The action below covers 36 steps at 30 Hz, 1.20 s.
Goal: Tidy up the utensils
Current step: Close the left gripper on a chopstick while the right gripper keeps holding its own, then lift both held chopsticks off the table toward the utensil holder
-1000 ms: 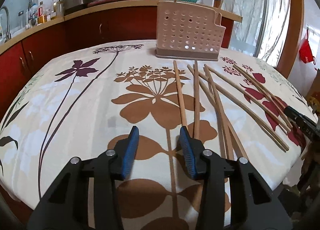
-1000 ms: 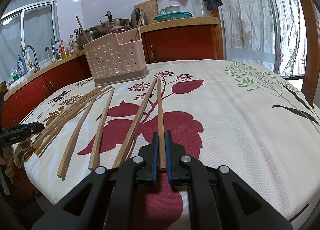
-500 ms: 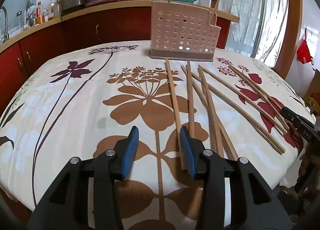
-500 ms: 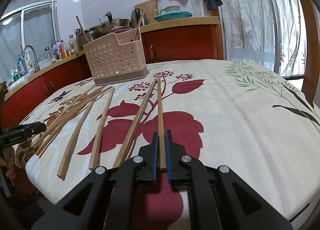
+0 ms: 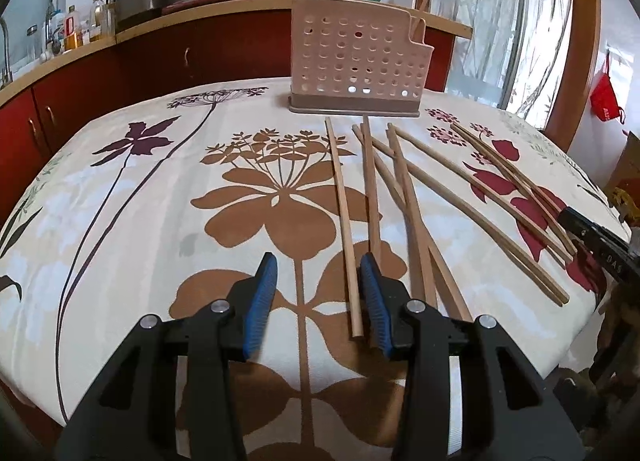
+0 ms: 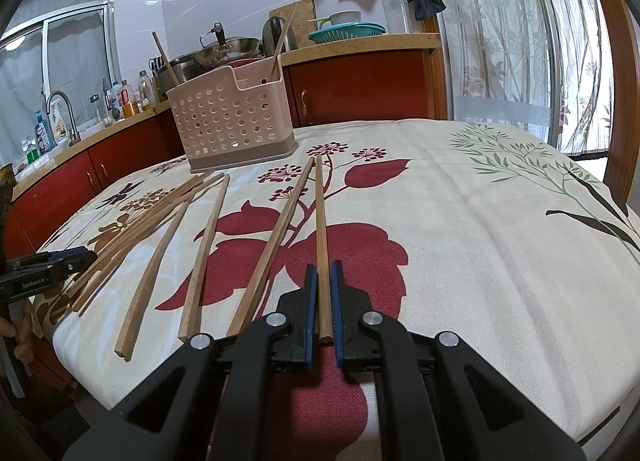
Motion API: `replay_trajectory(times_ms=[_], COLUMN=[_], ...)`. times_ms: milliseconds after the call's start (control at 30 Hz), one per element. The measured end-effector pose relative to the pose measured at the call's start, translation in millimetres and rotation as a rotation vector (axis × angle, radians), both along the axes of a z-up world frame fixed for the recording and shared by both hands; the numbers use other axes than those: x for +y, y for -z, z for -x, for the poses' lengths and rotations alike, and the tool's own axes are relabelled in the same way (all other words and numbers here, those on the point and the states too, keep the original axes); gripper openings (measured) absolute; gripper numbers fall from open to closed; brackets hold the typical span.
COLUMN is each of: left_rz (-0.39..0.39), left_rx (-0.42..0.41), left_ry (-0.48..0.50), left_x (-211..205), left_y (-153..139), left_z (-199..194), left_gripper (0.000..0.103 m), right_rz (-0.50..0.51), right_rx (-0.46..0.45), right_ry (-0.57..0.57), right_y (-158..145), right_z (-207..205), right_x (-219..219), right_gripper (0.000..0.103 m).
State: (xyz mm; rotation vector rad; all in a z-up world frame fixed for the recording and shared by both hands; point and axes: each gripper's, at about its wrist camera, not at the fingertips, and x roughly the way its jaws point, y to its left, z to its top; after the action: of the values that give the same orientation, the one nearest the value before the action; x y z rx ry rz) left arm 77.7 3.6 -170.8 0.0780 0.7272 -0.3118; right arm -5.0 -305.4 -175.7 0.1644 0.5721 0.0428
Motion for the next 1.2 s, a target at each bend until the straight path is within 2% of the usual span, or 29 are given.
replay_trajectory(times_ms=[133, 267, 400, 467, 667, 967, 1200], left_rz=[-0.013, -0.011, 0.005, 0.002, -0.003, -0.009, 0.003], left_rx=[-0.016, -0.042, -0.07, -0.085, -0.118, -0.12, -0.146], left_ry=[0.004, -0.007, -0.033, -0.028, -0.031, -0.039, -0.064], left_x=[-3, -2, -2, -4, -8, -8, 1], left_y=[1, 3, 5, 6, 8, 7, -5], left_z=[5, 12, 17, 19, 21, 22, 24], left_gripper=[0.039, 0.022, 0.017, 0.01, 0.006, 0.006, 0.006], right_rz=[0.0, -0.001, -0.007, -0.01, -0.025, -0.029, -0.012], right_rx=[-0.001, -0.01, -0.025, -0.031, -0.058, -0.064, -0.1], right_ry=[-0.001, 0.0, -0.001, -0.003, -0.008, -0.007, 0.0], right_y=[0, 0, -1, 0, 3, 2, -16], right_z=[0, 1, 1, 2, 4, 5, 11], right_x=[0, 1, 1, -1, -3, -3, -4], right_gripper=[0.008, 0.008, 0.008, 0.008, 0.008, 0.007, 0.007])
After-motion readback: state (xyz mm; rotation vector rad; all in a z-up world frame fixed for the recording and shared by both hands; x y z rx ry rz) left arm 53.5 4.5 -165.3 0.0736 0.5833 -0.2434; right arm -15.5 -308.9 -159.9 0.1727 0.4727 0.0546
